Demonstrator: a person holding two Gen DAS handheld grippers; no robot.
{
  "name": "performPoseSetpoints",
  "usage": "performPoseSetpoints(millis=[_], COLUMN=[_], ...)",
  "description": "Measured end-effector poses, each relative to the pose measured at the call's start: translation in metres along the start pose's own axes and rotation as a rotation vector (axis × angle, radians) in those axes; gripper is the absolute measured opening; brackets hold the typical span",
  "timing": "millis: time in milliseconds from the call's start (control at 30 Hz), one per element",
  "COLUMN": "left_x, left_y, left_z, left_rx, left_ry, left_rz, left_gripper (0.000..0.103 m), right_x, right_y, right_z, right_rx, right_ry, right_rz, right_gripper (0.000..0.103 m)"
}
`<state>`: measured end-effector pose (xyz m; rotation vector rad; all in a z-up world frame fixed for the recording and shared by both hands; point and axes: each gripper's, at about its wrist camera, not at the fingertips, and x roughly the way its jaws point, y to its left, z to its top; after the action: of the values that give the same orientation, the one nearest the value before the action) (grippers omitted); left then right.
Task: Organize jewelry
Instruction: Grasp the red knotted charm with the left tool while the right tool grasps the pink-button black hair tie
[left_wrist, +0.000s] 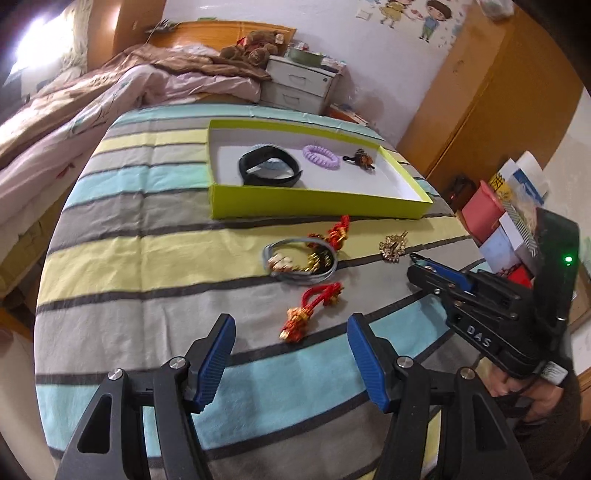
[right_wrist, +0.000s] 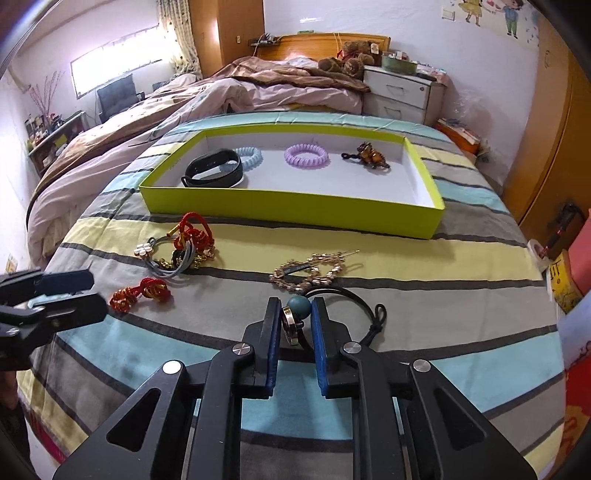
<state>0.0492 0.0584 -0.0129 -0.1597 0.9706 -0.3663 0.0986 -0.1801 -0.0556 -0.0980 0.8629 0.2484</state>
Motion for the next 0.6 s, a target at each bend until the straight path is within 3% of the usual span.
performPoseSetpoints(millis=[67, 267, 600], left_x=[0.007, 0.020, 0.033], left_y=[-0.004, -0.017, -0.030], left_z=[0.001, 0.003, 0.009], left_rx=[-0.004, 0.003, 0.065], left_ry=[0.014, 0.022, 0.024], left_rz=[-0.023, 0.002, 0.126], left_gripper=[0.063, 0.063, 0.060], right_x=[-0.004, -0.015, -0.024], right_y=[-0.005, -0.017, -0.023], right_z=[0.000, -0.002, -0.002], right_rx=[0.003, 0.006, -0.008], right_ry=[-0.007, -0.030, -0.063], right_rz=[0.003, 0.013, 0.041], right_gripper=[0.017, 0.017, 0.017])
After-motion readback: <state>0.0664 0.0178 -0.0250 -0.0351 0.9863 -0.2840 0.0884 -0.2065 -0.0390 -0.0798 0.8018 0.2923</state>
